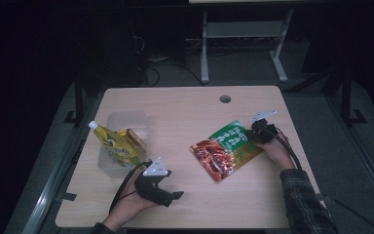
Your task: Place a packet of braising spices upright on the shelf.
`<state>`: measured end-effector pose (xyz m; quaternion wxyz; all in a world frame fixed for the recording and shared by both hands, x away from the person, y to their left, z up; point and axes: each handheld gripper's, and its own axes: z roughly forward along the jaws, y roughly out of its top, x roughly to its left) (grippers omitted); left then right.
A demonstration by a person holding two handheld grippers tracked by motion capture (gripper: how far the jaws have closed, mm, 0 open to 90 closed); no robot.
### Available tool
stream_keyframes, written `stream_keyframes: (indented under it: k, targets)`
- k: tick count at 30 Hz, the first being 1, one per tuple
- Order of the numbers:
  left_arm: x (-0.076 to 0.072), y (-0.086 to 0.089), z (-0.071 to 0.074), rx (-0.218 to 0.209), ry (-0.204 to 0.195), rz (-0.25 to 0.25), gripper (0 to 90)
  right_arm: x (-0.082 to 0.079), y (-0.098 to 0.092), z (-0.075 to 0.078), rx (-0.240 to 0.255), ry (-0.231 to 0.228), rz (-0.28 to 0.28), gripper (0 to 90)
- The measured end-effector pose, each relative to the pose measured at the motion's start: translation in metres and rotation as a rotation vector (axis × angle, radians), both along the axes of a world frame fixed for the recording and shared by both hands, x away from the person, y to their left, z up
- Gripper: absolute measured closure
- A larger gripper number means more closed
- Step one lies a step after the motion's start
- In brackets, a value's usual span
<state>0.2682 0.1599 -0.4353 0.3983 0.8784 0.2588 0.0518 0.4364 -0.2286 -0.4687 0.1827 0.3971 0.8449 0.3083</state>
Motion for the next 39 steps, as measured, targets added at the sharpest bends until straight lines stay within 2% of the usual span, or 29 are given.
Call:
stream_keyframes:
  k: [5,6,10,18,21,26,31,32,33,34,35,37,39]
  targets:
    - [0.014,-0.013,0.006,0.001,-0.024,0.010,14.7,-0.012,0.020,0.000,0.002,0.002,0.101,90.0]
    - [0.017,-0.016,0.006,-0.007,-0.017,0.020,14.7,-0.013,0.025,0.000,0.002,-0.002,0.120,90.0]
    - [0.033,-0.024,0.008,0.014,-0.018,0.030,14.7,-0.021,0.044,0.001,0.005,0.001,0.190,90.0]
    - [0.061,-0.034,-0.001,0.061,-0.007,0.057,14.6,-0.039,0.069,0.001,0.039,0.022,0.306,90.0]
    - [0.070,-0.037,-0.006,0.077,0.008,0.061,14.6,-0.043,0.076,0.002,0.020,0.017,0.344,90.0]
    - [0.080,-0.041,-0.018,0.115,0.032,0.070,14.5,-0.044,0.078,0.002,0.012,0.019,0.345,88.4]
    - [0.088,-0.040,-0.027,0.111,0.076,0.079,14.1,-0.044,0.074,0.007,0.059,0.046,0.317,72.5]
    - [0.088,-0.040,-0.028,0.112,0.083,0.077,14.1,-0.044,0.072,0.009,0.067,0.043,0.310,66.9]
    - [0.088,-0.040,-0.029,0.102,0.082,0.076,13.9,-0.044,0.071,0.011,0.075,0.041,0.304,64.1]
    - [0.088,-0.040,-0.028,0.118,0.075,0.061,14.3,-0.044,0.070,0.012,0.087,0.040,0.297,61.3]
    - [0.086,-0.041,-0.028,0.117,0.073,0.058,15.1,-0.044,0.068,0.014,0.096,0.039,0.286,57.8]
    - [0.084,-0.043,-0.028,0.144,0.047,0.026,18.2,-0.045,0.064,0.017,0.111,0.032,0.271,53.3]
    - [0.081,-0.046,-0.026,0.153,0.044,0.026,21.5,-0.049,0.060,0.021,0.121,0.025,0.259,48.6]
